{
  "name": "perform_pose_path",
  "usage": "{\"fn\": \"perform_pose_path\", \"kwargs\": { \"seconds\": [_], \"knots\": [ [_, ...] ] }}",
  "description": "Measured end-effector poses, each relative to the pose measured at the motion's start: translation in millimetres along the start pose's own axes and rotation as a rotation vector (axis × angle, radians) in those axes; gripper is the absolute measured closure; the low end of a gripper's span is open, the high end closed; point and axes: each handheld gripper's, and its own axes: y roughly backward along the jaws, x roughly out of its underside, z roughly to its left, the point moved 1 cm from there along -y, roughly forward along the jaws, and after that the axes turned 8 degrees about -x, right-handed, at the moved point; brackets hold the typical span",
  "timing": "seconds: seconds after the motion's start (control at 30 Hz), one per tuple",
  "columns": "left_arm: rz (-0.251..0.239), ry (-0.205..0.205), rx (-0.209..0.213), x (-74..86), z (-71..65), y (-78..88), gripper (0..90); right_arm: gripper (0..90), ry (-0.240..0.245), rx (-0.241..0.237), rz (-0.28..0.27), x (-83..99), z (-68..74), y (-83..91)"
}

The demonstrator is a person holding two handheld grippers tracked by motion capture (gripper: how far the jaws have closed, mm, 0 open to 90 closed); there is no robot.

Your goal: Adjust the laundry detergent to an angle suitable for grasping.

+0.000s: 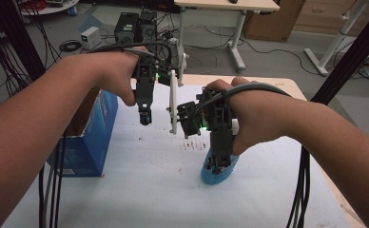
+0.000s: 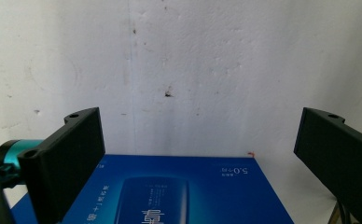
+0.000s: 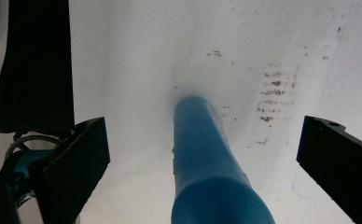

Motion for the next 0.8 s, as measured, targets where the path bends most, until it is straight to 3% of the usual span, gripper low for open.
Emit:
{"fn": "perform_pose_path", "kwargs": {
  "seconds": [0.13, 0.17, 0.2, 0.27, 0.47, 0.6, 0.73, 0.8],
  "knots": [
    [0.000, -0.001, 0.003, 0.2, -0.3, 0.4, 1.7, 1.4, -0.003, 0.002, 0.004, -0.6, 0.5, 0.2],
    [0.000, 0.001, 0.004, 0.5, -0.4, 0.4, 1.7, 1.4, 0.024, 0.009, -0.008, -0.7, -1.3, -0.1],
    [-0.001, 0.004, -0.001, 0.9, -0.3, 0.1, 1.7, 1.4, -0.007, 0.006, -0.002, 0.2, 1.1, 1.6],
    [0.001, 0.004, 0.002, 1.0, -0.2, 0.2, 1.7, 1.4, 0.014, 0.018, -0.019, 1.4, 0.7, 4.9],
    [0.008, 0.005, 0.005, 0.6, 0.0, -0.7, 1.7, 1.4, -0.005, 0.047, -0.043, 10.5, 4.7, 19.1],
    [0.013, 0.005, 0.006, -1.3, -1.4, -1.5, 1.7, 1.4, -0.029, 0.090, -0.072, 28.0, 13.6, 40.6],
    [0.013, 0.004, 0.007, -2.8, -3.2, -0.4, 1.7, 1.4, -0.047, 0.112, -0.080, 39.7, 20.7, 50.4],
    [0.015, -0.006, 0.006, -3.6, -4.3, 0.7, 1.7, 1.4, -0.080, 0.131, -0.092, 56.9, 26.8, 56.7]
  ]
}}
